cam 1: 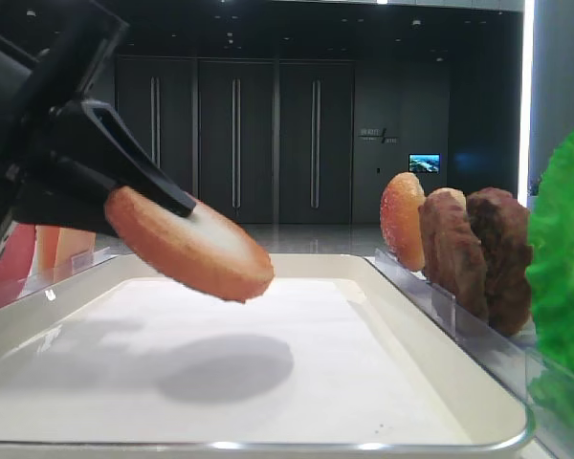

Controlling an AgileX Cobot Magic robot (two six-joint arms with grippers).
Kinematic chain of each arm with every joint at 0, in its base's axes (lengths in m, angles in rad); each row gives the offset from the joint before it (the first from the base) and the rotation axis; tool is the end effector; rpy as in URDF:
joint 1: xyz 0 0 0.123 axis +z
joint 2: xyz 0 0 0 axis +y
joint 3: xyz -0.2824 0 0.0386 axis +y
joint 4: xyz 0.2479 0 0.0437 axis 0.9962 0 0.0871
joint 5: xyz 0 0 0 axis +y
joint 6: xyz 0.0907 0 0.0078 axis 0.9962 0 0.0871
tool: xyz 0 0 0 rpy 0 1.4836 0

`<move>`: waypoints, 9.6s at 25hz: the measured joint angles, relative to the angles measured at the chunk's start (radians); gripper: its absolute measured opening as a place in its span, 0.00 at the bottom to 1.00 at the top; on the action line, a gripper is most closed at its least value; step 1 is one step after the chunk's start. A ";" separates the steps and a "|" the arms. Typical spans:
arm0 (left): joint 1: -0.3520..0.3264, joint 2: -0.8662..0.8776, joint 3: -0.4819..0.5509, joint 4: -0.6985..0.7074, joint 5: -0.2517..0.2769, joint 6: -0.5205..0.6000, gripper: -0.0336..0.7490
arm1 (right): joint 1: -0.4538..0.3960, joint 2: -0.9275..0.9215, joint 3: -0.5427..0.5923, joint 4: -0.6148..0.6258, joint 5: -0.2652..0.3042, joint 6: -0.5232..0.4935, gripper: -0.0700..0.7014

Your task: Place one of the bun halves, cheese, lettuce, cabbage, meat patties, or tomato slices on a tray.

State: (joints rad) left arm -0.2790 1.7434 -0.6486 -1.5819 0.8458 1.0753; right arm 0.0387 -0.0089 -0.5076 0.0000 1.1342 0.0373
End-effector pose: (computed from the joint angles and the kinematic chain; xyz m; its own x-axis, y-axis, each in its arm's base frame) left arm 0.2425 -0.1404 0.1437 -0.9844 -0.0561 -0.1669 0.1054 0.5711 -0.8141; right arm -0.0103 -0.0004 0.2733 -0.5067 0.0177 -0.8620 -0.0198 0.9993 0.0322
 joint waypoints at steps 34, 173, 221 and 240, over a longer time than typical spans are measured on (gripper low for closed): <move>0.000 0.077 0.000 -0.017 0.021 0.032 0.55 | 0.000 0.000 0.000 0.000 0.000 0.000 0.42; 0.031 -0.404 -0.486 1.676 0.373 -1.235 0.55 | 0.000 0.000 0.000 0.000 0.000 0.000 0.41; 0.259 -1.598 0.164 1.680 0.263 -1.163 0.48 | 0.000 0.000 0.000 0.000 0.000 0.000 0.41; 0.259 -1.758 0.171 1.681 0.264 -1.163 0.41 | 0.000 0.000 0.000 0.000 0.000 0.000 0.41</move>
State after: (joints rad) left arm -0.0202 -0.0151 -0.4775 0.0991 1.1095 -0.0878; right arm 0.0387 -0.0089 -0.5076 0.0000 1.1342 0.0373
